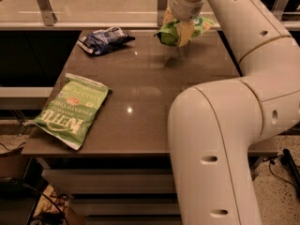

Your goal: Move green rice chip bag near green jalapeno chip bag

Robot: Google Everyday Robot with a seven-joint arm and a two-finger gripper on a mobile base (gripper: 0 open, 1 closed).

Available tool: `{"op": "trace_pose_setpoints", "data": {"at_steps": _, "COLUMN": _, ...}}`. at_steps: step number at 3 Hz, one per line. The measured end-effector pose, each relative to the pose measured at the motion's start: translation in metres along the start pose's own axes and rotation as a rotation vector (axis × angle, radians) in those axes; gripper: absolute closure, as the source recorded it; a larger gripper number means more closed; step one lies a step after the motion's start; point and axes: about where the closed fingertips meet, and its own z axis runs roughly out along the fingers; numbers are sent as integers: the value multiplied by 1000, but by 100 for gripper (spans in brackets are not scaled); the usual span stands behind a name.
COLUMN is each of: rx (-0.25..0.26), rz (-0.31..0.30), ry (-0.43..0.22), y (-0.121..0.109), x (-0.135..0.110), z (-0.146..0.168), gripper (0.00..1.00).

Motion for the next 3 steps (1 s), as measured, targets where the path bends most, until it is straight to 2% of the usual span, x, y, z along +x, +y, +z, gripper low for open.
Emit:
{"op": "trace_pose_setpoints", "data": {"at_steps": 1, "rx": 4, "rz": 2, "ry": 31, "y": -1, "x": -9, "z": -17, "gripper": 100}}
{"op": "trace_pose_setpoints", "data": {"at_steps": 2, "rx": 6, "rz": -7, "ry": 37, "y": 2, "x": -28, "z": -29, "gripper": 100}}
{"op": "trace_pose_setpoints", "data": {"at_steps": 3, "rx": 8, "rz": -2, "ry": 40, "y": 12, "x": -47, "z": -43, "gripper": 100}}
